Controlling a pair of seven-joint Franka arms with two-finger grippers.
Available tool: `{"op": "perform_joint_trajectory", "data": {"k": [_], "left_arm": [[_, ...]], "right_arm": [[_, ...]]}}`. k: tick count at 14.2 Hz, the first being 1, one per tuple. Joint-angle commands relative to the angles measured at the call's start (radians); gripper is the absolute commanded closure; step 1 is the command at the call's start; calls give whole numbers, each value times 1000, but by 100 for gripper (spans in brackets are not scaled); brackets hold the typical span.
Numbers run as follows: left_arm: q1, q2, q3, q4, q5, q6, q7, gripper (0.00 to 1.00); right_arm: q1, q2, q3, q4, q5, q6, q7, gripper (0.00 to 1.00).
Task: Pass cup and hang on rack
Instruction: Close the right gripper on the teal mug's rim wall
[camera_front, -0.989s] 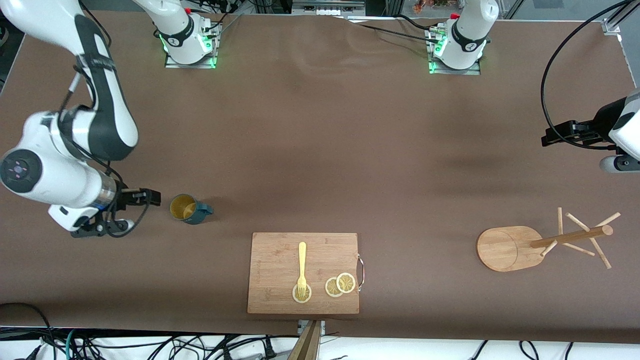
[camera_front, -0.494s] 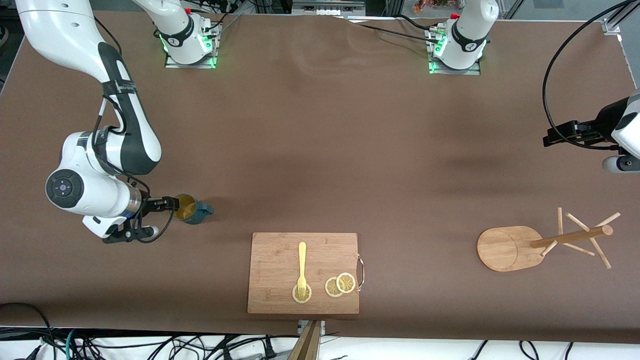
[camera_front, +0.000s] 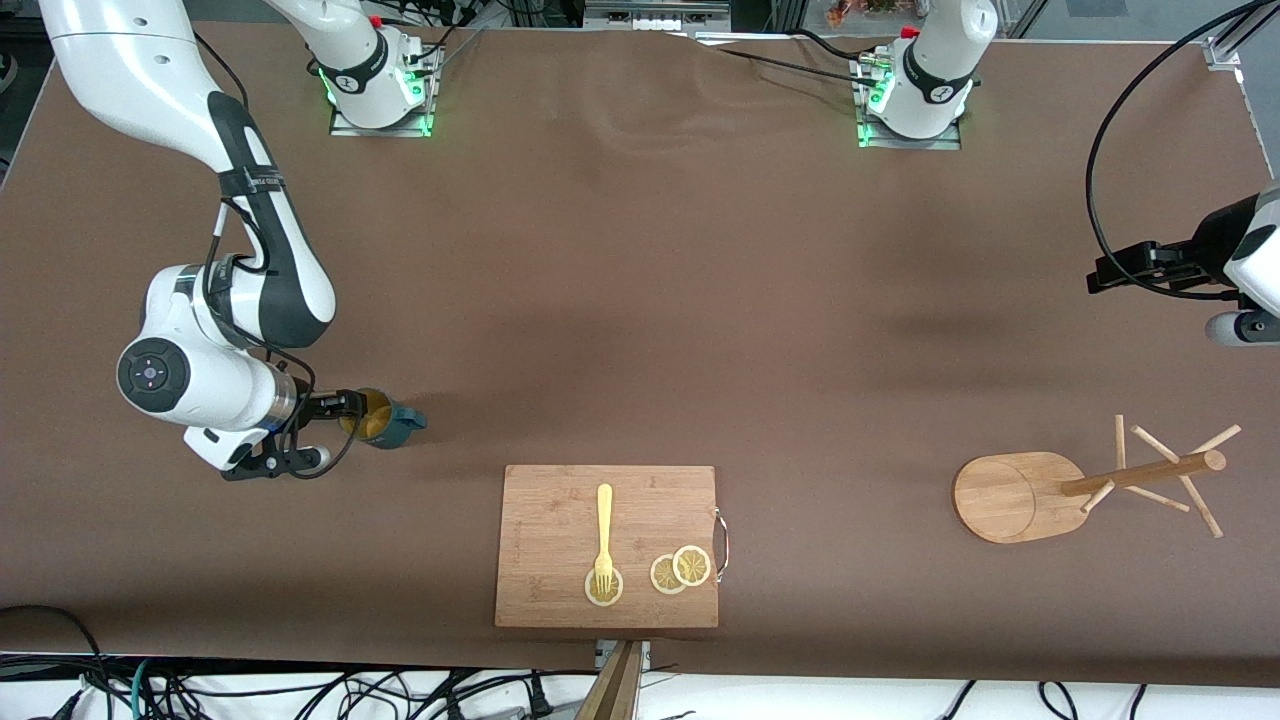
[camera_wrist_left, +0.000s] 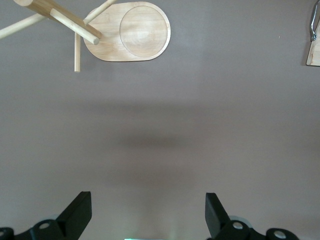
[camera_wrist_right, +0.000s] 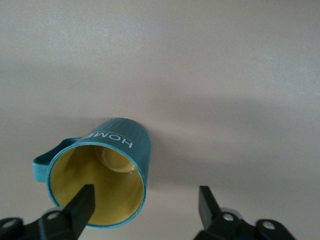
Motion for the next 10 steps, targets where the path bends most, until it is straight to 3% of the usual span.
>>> {"op": "perform_joint_trajectory", "data": {"k": [1, 10], "left_arm": [[9, 14, -3, 32, -9, -8, 18, 0], [9, 16, -3, 33, -9, -8, 17, 0]], "right_arm": [[-1, -8, 5, -20, -3, 21, -2, 25], [-1, -1, 6, -20, -1, 22, 1, 49]]}}
